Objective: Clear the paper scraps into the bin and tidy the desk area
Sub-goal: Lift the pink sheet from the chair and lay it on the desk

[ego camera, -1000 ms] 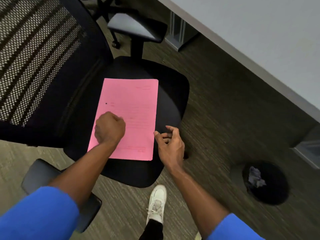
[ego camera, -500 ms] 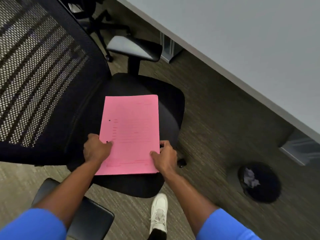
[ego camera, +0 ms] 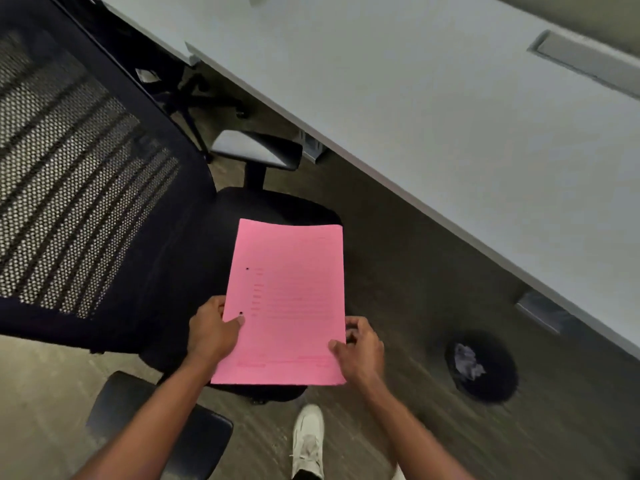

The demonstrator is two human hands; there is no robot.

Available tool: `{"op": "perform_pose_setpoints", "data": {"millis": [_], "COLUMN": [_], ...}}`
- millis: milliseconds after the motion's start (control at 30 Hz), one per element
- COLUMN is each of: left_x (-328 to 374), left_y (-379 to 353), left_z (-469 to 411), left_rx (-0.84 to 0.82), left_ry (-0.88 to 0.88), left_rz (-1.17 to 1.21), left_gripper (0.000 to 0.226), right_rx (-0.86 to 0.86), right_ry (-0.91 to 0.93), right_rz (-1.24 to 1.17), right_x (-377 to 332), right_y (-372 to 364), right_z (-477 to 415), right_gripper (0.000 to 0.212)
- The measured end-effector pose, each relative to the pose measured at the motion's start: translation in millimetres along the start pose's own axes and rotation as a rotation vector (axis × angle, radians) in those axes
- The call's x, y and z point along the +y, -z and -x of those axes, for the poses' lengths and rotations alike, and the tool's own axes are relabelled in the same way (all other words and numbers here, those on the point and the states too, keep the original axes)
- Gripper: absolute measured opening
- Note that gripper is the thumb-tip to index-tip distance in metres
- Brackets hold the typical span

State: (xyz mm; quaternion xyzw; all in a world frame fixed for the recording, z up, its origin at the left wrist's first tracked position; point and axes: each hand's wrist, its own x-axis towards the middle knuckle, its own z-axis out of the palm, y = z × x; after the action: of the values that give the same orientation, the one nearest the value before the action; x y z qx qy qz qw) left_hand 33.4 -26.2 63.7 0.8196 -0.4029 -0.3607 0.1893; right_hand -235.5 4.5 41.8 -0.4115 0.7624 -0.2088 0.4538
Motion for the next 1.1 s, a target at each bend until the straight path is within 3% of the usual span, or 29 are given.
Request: {"op": "perform_pose_setpoints", "data": {"millis": [633,1100], "left_x": [110,195], "left_y": [35,47], "left_z": [98,140], "left_rx": [-0.111,-0.251], "left_ry": [-0.262,-0.366], "left_rz": [0.103,0.103], "left_gripper": [0.037,0.044], "right_rx": [0.135,0.259], "right_ry": [0.131,0.092], "right_rz": [-0.106,-0.11], "right_x": [-41,-74], "right_y": [154,235], "right_z": [101,138], "right_gripper": [0.044,0.048]}}
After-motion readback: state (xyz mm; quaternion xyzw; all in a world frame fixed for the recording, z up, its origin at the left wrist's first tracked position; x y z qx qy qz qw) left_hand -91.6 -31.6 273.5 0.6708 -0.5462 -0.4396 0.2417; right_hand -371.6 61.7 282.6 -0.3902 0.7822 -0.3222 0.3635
